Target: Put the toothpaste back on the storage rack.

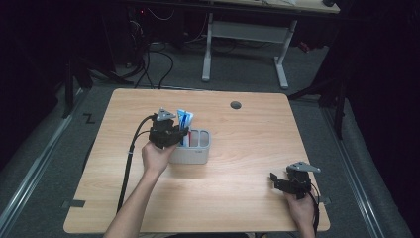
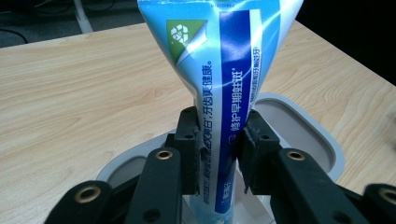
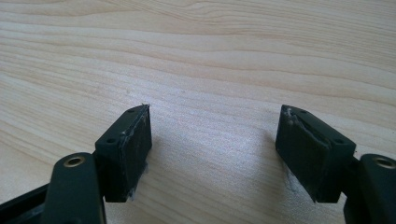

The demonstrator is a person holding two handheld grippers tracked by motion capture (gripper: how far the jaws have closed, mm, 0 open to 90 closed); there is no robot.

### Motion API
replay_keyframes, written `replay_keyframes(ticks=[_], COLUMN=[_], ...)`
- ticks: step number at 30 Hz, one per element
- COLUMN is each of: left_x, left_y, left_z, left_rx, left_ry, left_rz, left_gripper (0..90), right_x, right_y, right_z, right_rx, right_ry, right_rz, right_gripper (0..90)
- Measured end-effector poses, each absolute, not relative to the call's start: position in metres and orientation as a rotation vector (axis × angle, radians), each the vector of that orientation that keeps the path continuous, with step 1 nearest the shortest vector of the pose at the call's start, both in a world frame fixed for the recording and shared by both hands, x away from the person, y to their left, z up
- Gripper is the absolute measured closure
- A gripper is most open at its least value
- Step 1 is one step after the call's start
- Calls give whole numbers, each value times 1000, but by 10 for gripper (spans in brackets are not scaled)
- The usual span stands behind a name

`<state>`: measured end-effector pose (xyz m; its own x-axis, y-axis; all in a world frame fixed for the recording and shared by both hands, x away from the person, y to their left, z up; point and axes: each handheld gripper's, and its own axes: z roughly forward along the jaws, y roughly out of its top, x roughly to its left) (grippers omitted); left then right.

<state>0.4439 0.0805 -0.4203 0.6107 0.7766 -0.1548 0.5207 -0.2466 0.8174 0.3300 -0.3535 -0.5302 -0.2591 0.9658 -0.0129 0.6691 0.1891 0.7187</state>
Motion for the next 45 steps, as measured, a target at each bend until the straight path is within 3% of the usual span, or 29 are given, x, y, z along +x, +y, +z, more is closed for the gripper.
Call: replay_keyframes(ticks=[8,25,45], left_x=[435,423,413], left_y=[81,96,111], left_z=[-417,-406,-400], left_rx=[1915,1869,1849], left_ry=[1021,1007,1011], left_rz=[426,434,471], left_gripper=[675,547,480], right_x=[330,330,330], right_y=[-353,-353,-353], right_z=[-530,-530,-530], right_rx=[1528,1527,1527], right_ry=[2000,2000,2000], right_rz=[836,836,837], right_gripper=[270,270,270])
